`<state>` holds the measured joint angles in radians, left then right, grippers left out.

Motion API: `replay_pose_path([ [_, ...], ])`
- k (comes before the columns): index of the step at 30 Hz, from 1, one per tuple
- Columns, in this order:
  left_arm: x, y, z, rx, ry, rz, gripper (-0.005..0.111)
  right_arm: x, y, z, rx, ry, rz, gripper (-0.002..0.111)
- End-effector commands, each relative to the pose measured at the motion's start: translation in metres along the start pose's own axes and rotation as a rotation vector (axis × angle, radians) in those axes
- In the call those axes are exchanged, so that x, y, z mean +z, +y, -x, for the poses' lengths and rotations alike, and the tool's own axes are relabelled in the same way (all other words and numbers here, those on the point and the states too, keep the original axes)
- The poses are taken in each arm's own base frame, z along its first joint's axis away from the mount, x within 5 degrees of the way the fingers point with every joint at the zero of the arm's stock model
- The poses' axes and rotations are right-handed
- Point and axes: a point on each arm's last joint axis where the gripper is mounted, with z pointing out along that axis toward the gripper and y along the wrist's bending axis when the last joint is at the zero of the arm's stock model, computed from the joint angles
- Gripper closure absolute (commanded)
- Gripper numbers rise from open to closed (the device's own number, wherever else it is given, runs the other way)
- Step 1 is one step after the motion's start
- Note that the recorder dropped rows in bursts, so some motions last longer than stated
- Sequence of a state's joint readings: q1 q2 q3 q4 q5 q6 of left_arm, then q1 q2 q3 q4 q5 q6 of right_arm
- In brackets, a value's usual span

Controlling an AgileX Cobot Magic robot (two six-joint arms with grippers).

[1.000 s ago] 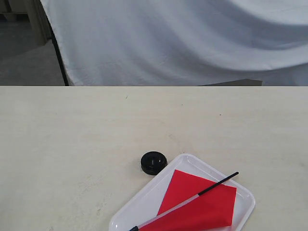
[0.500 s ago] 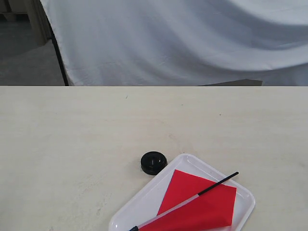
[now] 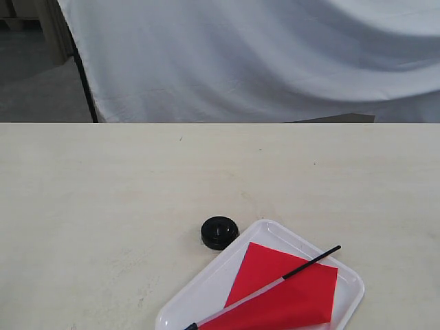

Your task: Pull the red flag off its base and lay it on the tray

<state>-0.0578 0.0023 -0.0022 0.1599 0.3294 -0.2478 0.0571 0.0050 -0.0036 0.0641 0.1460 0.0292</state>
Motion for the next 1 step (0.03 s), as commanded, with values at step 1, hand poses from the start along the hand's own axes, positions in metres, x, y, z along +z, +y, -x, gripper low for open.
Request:
replay_pose_path([
  [1,0.0001,-0.0003,-0.0003,0.004,-0.004,-0.005,0.107,-0.0002,0.0001,-0.0011,-0.004,0.0,0.003,0.109],
])
